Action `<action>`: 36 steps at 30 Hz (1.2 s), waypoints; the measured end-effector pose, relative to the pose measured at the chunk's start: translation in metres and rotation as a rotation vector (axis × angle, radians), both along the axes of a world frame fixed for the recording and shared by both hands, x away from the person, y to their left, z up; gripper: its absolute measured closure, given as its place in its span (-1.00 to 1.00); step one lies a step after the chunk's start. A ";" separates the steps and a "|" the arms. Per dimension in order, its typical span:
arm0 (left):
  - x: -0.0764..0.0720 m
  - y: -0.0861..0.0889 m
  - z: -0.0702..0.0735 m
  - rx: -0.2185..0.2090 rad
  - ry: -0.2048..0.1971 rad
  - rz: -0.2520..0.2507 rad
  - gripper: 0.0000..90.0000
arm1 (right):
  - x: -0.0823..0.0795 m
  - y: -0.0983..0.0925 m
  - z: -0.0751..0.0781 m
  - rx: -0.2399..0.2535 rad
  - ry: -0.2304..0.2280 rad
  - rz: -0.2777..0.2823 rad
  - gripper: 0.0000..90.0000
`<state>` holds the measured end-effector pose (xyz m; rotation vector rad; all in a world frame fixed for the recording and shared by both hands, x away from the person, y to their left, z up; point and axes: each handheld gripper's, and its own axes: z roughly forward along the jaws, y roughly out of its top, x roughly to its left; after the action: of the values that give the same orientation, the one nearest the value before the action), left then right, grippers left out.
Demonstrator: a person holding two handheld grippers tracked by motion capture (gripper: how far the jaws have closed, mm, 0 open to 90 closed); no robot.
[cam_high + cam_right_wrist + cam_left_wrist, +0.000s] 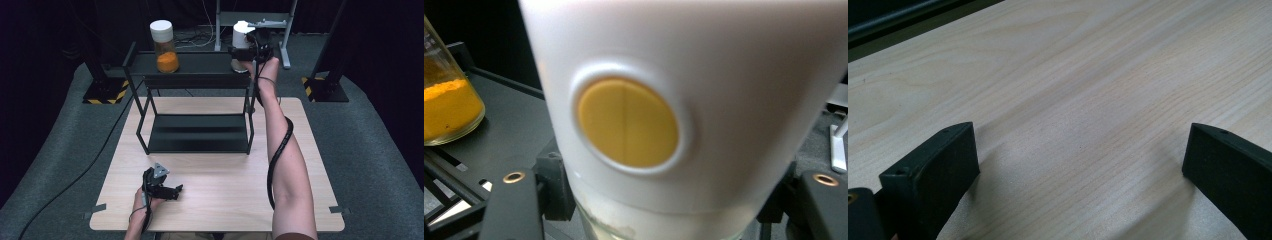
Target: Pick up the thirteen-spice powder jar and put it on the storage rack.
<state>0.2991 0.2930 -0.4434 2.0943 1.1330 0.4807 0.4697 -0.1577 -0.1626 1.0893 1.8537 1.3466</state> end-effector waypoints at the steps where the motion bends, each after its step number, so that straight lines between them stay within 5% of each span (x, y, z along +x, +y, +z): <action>1: 0.000 0.000 0.000 0.000 0.000 0.000 -0.98 | 0.000 0.000 0.000 0.001 0.002 0.000 -0.33; 11: 0.000 0.000 0.000 0.000 0.000 0.000 -0.98 | 0.002 -0.002 0.004 -0.007 0.017 0.010 -0.33; 17: 0.000 0.000 0.000 0.000 0.000 0.000 -0.98 | 0.002 -0.008 0.015 -0.027 0.060 0.032 -0.83; 25: 0.000 0.000 0.000 0.000 0.000 -0.001 -0.98 | -0.026 -0.021 0.020 -0.105 0.057 0.069 -0.95; 36: 0.000 0.000 0.000 0.001 0.000 -0.001 -0.98 | -0.099 -0.055 -0.047 -0.173 0.029 0.103 -0.98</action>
<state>0.2992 0.2931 -0.4433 2.0954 1.1317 0.4803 0.3703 -0.2127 -0.2100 0.9403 2.0302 1.2060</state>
